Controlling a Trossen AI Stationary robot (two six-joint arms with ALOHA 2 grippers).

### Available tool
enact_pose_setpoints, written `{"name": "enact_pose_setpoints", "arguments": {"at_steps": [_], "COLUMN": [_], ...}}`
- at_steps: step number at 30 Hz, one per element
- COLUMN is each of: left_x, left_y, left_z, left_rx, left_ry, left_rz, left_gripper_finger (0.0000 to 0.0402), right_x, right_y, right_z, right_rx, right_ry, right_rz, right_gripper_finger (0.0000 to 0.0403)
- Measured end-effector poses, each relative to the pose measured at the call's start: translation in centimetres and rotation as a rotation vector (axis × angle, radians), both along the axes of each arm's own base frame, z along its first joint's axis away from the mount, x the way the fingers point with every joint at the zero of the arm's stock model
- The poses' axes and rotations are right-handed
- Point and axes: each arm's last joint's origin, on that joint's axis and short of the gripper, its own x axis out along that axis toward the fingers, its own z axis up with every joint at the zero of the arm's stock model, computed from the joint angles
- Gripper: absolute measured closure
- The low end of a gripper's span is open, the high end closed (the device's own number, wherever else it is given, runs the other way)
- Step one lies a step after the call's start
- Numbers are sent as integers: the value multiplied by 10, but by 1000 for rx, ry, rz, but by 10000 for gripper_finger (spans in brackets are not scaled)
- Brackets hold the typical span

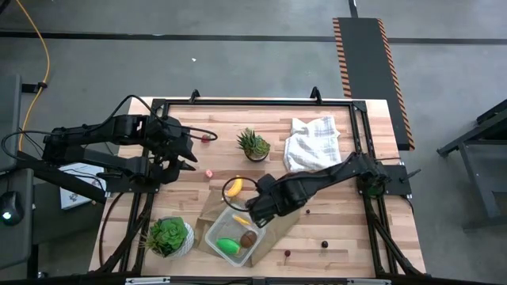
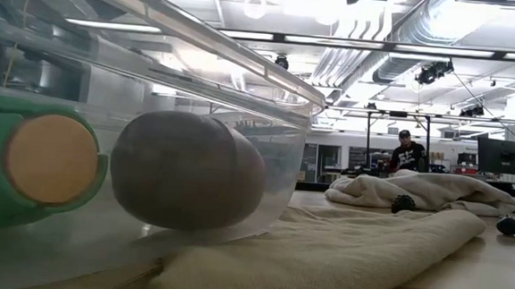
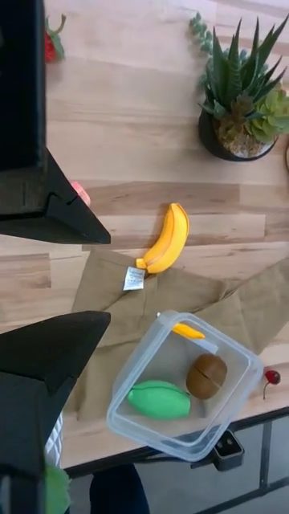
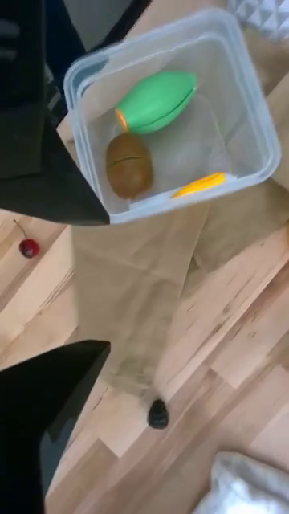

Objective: Pick and placing Produce into tupperware
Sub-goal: Put the strawberry into the container

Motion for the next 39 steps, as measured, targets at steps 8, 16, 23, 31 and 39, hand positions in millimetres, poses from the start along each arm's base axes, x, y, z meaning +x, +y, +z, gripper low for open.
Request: {"name": "enact_pose_setpoints", "arguments": {"at_steps": [8, 16, 23, 31, 39], "left_x": [0, 0, 0, 2, 7], "left_y": [0, 0, 0, 2, 3], "left_z": [0, 0, 0, 1, 6], "left_rx": [-4, -21, -78, -150, -239], "left_ry": [3, 5, 13, 5, -57], "left_rz": [9, 31, 109, 289, 392], "left_gripper_finger": [268, 268, 268, 268, 268], "right_x": [-19, -62, -119, -188, -235], "right_y": [-16, -37, -61, -79, -84], "right_z": [36, 93, 134, 110, 44], "right_rx": [-10, -103, -190, -205, -103], "right_ry": [-99, -282, -415, -348, -428], "right_rz": [22, 63, 98, 151, 224], "right_gripper_finger": [256, 333, 338, 338, 343]}}
